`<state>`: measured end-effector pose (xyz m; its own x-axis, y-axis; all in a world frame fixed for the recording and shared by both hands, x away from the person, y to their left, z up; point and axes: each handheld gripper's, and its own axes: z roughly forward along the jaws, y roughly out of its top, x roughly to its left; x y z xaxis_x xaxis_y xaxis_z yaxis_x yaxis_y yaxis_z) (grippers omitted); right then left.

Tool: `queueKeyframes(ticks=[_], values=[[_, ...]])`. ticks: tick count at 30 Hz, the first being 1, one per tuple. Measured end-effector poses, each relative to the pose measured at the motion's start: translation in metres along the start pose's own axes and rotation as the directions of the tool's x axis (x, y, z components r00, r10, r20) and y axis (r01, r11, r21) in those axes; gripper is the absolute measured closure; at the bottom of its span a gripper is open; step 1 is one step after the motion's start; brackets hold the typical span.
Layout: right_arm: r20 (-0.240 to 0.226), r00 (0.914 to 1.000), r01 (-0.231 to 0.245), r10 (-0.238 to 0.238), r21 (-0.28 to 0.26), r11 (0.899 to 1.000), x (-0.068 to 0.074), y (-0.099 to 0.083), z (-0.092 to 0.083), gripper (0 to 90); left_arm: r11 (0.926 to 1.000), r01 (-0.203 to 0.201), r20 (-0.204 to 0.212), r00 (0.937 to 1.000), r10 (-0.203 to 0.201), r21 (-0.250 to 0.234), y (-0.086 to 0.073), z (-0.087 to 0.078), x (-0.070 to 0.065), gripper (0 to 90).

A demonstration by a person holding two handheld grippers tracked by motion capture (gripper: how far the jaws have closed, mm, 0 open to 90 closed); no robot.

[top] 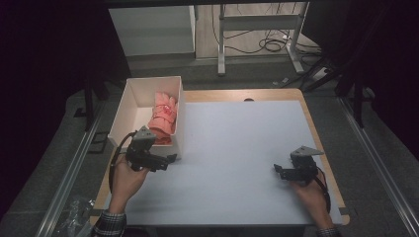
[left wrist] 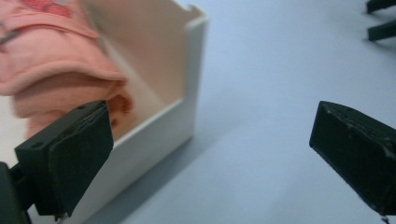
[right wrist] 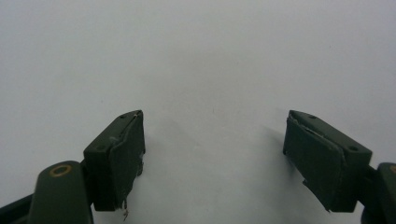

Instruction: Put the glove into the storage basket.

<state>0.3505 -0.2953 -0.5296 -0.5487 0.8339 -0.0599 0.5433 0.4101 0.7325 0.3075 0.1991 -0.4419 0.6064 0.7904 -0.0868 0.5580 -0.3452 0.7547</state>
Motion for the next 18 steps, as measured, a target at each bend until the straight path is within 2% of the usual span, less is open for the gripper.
queueKeyframes(ticks=[5, 9, 18], values=[[0.0, 1.0, 0.001, -0.001, 0.0, 1.0, 0.0, 0.0, 0.0, 21.0, 0.9994, -0.034, 0.022, 0.9992, 0.035, -0.004, -0.006, 0.009, -0.015, 0.1], [0.0, 1.0, 0.0, 0.0, 0.0, 1.0, 0.0, 0.0, 0.0, 20.9, 0.9989, -0.047, 0.054, 0.9974, 0.047, -0.01, -0.012, 0.019, -0.027, 0.0], [0.0, 1.0, 0.0, 0.0, 0.0, 1.0, 0.0, 0.0, 0.0, 20.9, 0.9976, -0.07, 0.115, 0.9909, 0.069, 0.005, -0.026, 0.054, -0.044, 0.0]])
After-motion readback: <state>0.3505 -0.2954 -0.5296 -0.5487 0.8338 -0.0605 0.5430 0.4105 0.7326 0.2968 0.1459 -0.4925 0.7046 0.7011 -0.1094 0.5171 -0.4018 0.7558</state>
